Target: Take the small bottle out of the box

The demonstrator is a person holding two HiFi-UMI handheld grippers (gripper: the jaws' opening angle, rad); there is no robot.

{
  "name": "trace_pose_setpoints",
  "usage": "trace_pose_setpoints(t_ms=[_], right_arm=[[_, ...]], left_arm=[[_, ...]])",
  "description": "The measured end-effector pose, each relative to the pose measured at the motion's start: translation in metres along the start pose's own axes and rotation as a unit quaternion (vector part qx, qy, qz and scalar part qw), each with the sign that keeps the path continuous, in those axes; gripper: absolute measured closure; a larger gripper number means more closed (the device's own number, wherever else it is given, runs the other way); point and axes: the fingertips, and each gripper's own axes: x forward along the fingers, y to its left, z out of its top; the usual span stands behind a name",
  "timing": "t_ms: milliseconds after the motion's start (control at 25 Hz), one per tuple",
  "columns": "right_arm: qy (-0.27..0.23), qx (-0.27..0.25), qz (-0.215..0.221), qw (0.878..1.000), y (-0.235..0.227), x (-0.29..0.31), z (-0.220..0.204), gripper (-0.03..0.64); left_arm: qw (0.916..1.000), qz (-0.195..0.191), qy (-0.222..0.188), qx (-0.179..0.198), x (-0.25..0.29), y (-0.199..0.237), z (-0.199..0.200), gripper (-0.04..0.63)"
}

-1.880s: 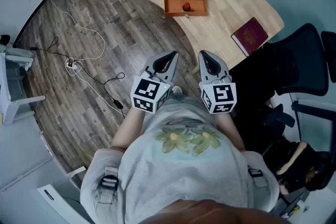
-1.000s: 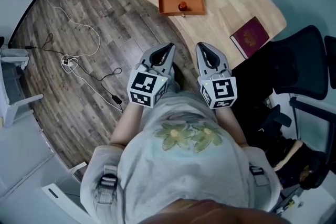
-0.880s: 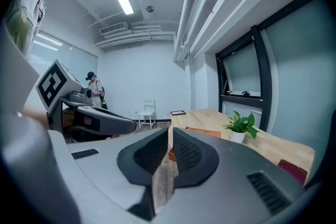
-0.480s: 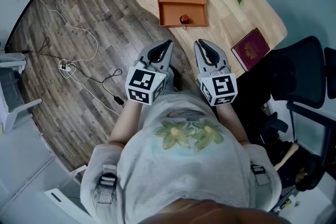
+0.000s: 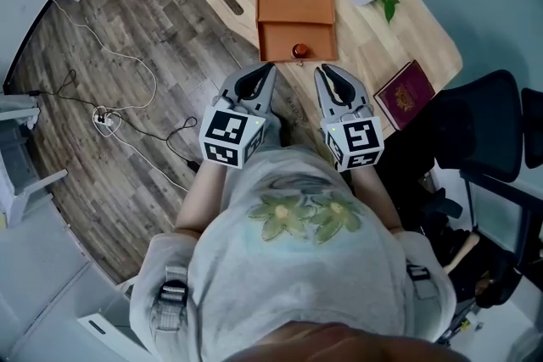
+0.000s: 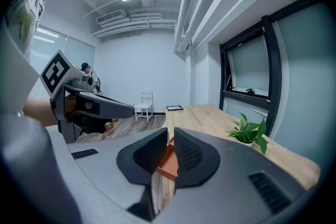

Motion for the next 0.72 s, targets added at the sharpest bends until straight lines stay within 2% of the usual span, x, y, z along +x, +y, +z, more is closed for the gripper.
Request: trace_pose_setpoints(t_ms=[400, 720], right_arm=[[0.027, 0.002, 0.006, 1.0, -0.006, 0.034, -0.009, 0.597], [0.044, 0.008, 0.009, 0.999, -0.012, 0.058, -0.017, 0.523]], left_arm=[[0.9998, -0.001, 0.018, 0.003, 0.02, 0.031, -0.001, 0.588], [0.9997, -0.005, 0.021, 0.007, 0.036, 0.045, 0.005, 0.589]])
